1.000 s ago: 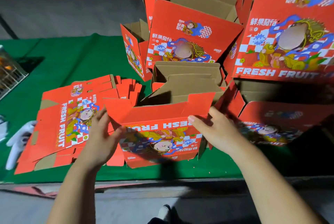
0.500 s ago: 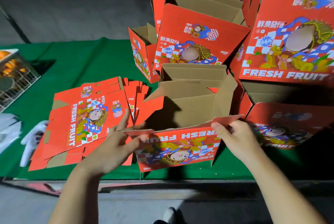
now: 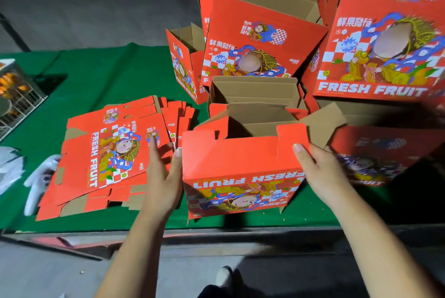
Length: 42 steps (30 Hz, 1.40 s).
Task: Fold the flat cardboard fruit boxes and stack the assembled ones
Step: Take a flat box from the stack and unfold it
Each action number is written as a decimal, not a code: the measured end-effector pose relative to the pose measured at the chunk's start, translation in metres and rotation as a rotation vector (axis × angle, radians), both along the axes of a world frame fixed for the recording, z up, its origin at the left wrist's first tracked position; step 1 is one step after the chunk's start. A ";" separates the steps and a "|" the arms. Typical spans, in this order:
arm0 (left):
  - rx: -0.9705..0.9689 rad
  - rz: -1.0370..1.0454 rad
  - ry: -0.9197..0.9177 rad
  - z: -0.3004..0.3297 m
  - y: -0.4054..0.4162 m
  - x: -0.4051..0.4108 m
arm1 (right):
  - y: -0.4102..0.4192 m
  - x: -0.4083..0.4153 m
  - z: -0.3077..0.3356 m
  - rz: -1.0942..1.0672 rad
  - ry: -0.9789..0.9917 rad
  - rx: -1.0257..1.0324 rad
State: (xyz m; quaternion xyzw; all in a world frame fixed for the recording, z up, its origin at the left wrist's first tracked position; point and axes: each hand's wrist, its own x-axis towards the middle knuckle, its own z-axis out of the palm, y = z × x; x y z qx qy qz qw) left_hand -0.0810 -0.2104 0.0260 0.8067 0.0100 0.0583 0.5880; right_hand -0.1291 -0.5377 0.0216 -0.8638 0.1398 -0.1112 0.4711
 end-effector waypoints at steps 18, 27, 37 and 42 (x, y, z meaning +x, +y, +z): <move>1.121 -0.388 -0.232 0.069 -0.050 0.046 | 0.009 -0.004 -0.022 0.084 -0.108 0.157; 0.649 -0.250 0.386 0.048 -0.025 0.084 | 0.003 -0.020 -0.035 0.117 -0.261 0.342; 0.132 -0.626 0.495 0.050 -0.011 0.106 | 0.007 -0.027 -0.031 0.143 -0.254 0.379; -0.097 -0.580 0.375 0.054 -0.015 0.101 | 0.004 -0.028 -0.034 0.141 -0.276 0.325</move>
